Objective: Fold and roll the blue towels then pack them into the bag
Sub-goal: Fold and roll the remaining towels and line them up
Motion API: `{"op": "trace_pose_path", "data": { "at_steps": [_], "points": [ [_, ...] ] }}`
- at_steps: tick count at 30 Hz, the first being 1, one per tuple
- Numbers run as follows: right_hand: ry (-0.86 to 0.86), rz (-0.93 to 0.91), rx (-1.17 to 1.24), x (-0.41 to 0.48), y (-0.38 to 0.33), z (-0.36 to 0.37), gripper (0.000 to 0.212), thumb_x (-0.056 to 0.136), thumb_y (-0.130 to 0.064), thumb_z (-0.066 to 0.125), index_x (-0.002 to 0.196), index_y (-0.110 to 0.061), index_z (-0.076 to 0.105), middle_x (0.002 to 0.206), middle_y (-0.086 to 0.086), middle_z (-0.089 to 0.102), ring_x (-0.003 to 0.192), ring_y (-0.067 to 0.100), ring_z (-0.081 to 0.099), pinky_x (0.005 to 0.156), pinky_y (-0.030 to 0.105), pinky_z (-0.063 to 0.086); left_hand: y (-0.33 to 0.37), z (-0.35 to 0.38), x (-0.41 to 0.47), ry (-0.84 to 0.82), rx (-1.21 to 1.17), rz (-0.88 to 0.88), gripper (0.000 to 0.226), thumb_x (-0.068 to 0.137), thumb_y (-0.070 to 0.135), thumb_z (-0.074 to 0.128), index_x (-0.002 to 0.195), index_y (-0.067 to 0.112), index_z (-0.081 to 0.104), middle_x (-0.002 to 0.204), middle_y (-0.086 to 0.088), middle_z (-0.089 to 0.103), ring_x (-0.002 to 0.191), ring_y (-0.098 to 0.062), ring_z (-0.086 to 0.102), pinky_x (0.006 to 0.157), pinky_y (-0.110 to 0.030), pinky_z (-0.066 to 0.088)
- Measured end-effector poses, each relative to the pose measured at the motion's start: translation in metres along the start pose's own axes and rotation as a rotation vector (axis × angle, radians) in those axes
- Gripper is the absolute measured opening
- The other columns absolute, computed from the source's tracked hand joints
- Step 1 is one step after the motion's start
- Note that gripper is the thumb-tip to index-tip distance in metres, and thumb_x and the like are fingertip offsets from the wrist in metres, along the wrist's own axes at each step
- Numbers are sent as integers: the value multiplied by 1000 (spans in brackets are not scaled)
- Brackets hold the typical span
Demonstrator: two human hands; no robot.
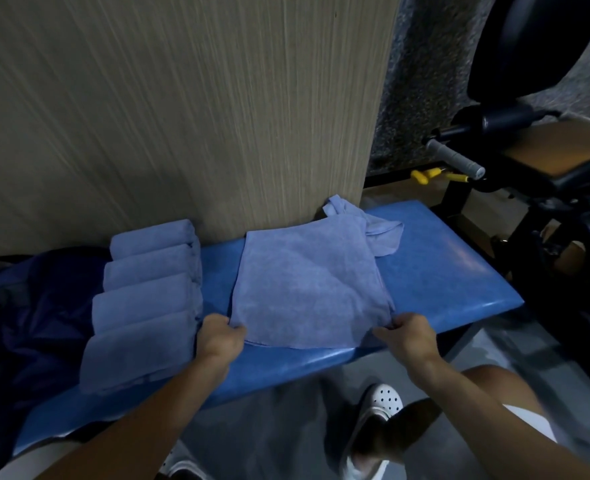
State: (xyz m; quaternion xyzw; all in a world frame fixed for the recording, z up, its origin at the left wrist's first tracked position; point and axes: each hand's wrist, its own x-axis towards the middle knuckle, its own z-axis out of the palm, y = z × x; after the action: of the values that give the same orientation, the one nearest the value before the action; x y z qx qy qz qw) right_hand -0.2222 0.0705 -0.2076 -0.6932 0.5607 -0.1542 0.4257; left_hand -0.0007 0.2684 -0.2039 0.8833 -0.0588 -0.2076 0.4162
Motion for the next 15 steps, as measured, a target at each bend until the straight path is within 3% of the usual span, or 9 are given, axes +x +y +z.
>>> {"op": "trace_pose_path", "data": {
  "at_steps": [2,5,9,10,12,15],
  "points": [
    [-45,22,40,1,-1,0,29,70,-9,79,56,-5,54,55,7,46,55,20,44,53,29,33,0,-1,0,-6,-45,-24,23,84,7,59,63,5,51,60,-11,51,61,-23,54,55,-31,43],
    [-126,96,159,0,-3,-4,20,68,-3,79,73,3,61,62,10,48,57,20,45,53,30,35,13,-6,-12,-61,-205,-118,18,95,11,53,77,5,50,71,-11,59,60,-24,61,46,-27,51],
    [-158,109,445,-3,-26,-21,28,84,-1,68,93,-13,44,61,11,47,46,18,41,39,21,35,43,-22,-34,-136,-402,-132,8,100,7,46,94,3,50,77,-17,65,64,-26,64,46,-28,54],
    [-153,81,541,-2,-36,-27,26,88,1,61,93,-17,42,59,9,46,44,16,41,41,23,37,54,-28,-38,-136,-454,-111,1,100,5,46,101,5,47,78,-19,65,67,-29,65,49,-31,55],
    [-142,-4,654,2,-59,-42,21,92,4,52,83,-15,50,54,10,48,43,17,45,52,31,41,69,-37,-36,-148,-523,-87,20,99,2,46,115,12,42,83,-23,65,74,-33,66,56,-35,56],
    [-174,-105,733,13,-98,-59,24,96,-1,51,74,-6,60,70,11,61,67,21,60,65,34,50,95,-50,-25,-185,-530,-62,17,100,6,46,115,4,53,85,-22,66,71,-29,68,51,-30,57]
  ]
}}
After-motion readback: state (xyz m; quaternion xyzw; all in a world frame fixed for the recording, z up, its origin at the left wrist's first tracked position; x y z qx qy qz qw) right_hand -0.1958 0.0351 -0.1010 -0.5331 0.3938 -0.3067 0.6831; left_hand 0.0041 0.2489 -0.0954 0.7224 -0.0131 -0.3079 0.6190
